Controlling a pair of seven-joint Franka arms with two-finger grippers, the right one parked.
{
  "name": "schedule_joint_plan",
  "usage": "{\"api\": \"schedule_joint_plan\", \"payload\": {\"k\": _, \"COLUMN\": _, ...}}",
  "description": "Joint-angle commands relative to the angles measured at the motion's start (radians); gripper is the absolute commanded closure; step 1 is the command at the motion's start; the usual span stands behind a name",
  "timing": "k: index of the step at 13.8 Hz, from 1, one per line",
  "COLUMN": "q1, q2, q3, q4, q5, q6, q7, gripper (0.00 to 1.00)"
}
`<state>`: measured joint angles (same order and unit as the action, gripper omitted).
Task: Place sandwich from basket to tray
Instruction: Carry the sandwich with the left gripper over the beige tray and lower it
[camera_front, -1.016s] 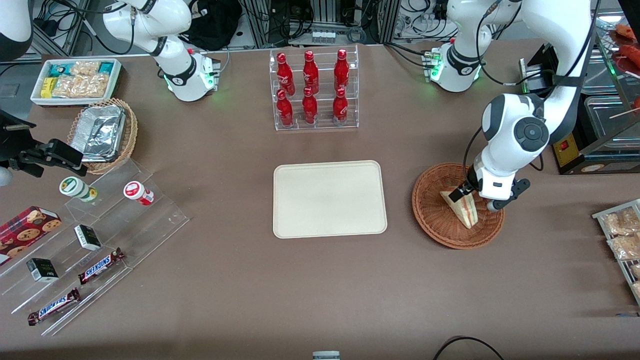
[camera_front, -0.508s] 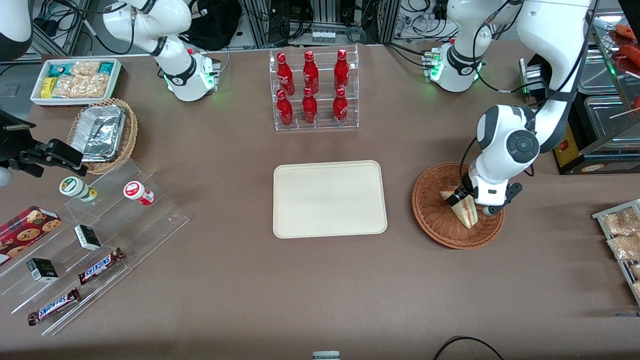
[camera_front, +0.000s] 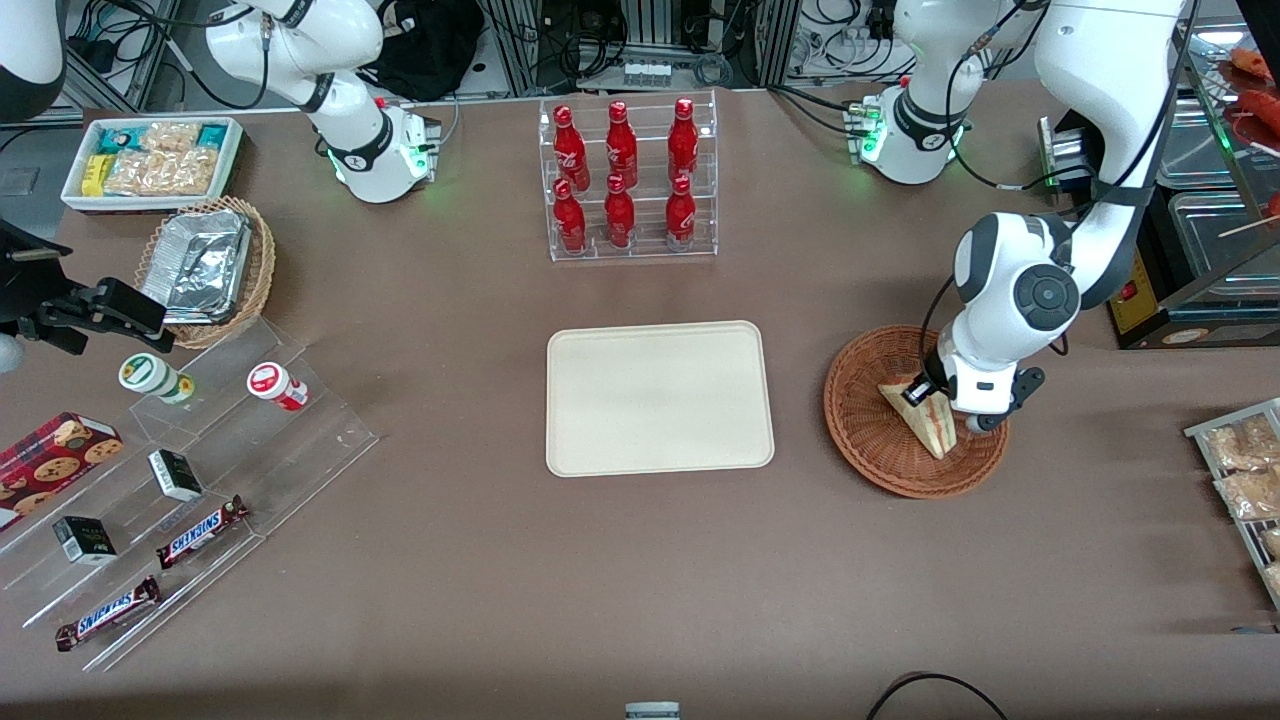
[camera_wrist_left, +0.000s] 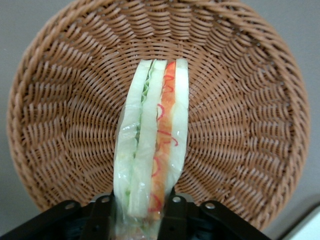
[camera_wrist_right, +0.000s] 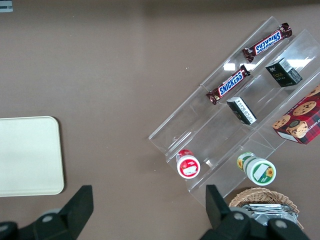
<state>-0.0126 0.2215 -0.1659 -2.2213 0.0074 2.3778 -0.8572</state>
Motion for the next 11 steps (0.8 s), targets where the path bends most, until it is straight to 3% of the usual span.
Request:
{"api": "schedule_joint_plan", "payload": {"k": 1, "q1": -0.012, "q2": -0.05, "q3": -0.012, "q4": 0.104, "q5": 0.003, "q6": -0.202, "q7": -0.017, "gripper": 0.86}}
{"api": "schedule_joint_plan", "payload": {"k": 5, "q1": -0.124, "q2": -0.027, "q3": -0.026, "q4": 0.192, "q5": 0.069, "q6": -0.302, "q7": -0.013, "gripper": 0.86}}
{"api": "schedule_joint_plan", "payload": {"k": 11, "q1": -0.32, "q2": 0.128, "q3": -0.035, "q4": 0.345, "q5": 0.068, "q6": -0.304, "q7": 0.015, "gripper": 0.88}}
